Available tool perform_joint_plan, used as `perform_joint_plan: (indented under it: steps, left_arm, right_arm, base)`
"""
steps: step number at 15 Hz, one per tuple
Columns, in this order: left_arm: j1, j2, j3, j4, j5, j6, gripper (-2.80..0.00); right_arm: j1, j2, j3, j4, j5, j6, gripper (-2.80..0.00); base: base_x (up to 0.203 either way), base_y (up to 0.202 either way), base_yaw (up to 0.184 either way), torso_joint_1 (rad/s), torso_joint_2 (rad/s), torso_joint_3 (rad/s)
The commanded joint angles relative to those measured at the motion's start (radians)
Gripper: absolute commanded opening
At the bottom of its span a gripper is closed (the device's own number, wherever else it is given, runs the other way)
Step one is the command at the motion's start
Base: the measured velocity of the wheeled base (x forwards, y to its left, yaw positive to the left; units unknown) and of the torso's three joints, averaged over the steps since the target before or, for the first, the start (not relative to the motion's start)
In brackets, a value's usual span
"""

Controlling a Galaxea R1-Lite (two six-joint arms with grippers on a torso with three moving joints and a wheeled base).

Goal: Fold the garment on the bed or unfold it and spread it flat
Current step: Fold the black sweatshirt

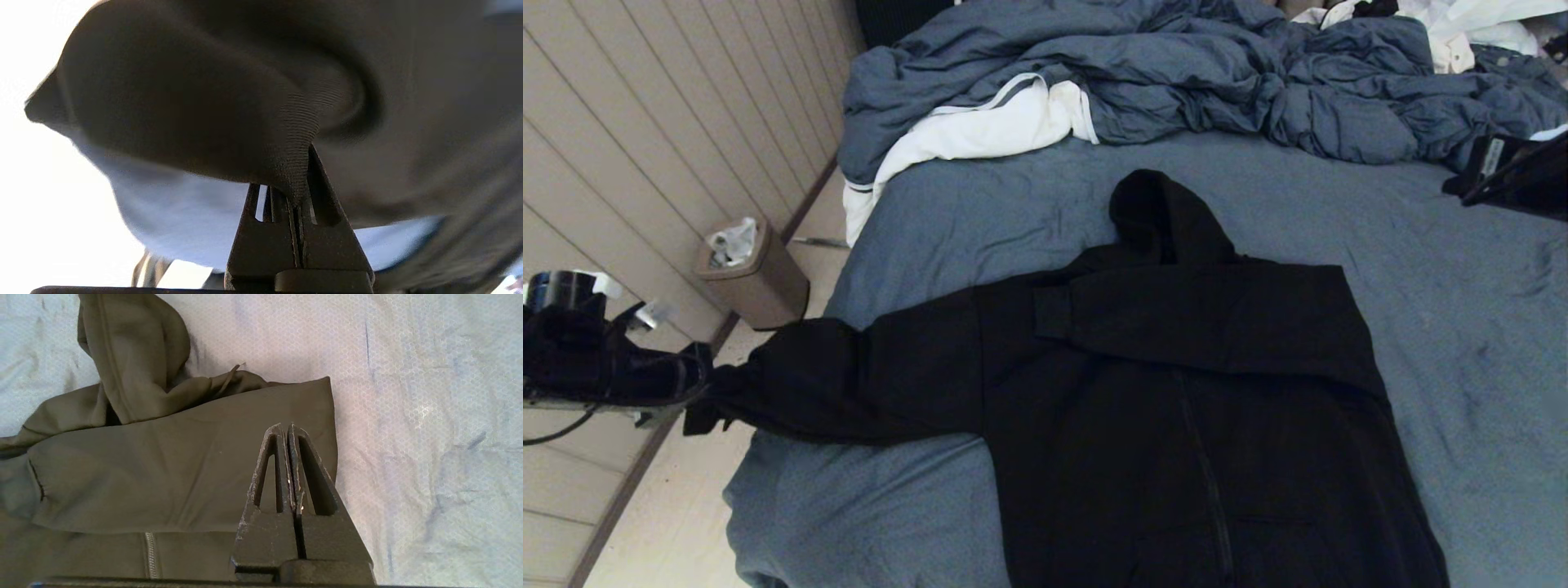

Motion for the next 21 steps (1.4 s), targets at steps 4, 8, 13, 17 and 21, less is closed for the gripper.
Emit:
perform_joint_plan:
  steps: [4,8,13,17,21]
  left_arm:
    - [-0.134,-0.190,-0.169,0.117,-0.001,-0.055,-2.80]
    - [-0.384,-0.255,-0.311,0.214,0.058,-0.142,-2.80]
    - [-0.741,-0.214,-0.390,0.186,0.243,-0.221,-2.80]
    - [-0.921,-0.123,-0.519,0.162,0.359,-0.246,-2.80]
    - [-1.047,-0.041,-0.578,0.156,0.389,-0.245,-2.80]
  right_arm:
    - [-0.003,-0.019,0.025,0.000,0.001,0.002,-2.80]
    - [-0.007,-0.048,0.055,0.000,0.004,0.002,-2.80]
    - [-0.010,-0.091,0.130,-0.004,0.033,0.009,-2.80]
    - [-0.017,-0.115,0.138,-0.002,0.042,0.026,-2.80]
    - [-0.017,-0.129,0.157,-0.001,0.046,0.033,-2.80]
  base:
    - [0.000,0.000,0.000,0.000,0.00,0.000]
    - [0.000,0.000,0.000,0.000,0.00,0.000]
    - [0.000,0.000,0.000,0.000,0.00,0.000]
    - [0.000,0.000,0.000,0.000,0.00,0.000]
    - [0.000,0.000,0.000,0.000,0.00,0.000]
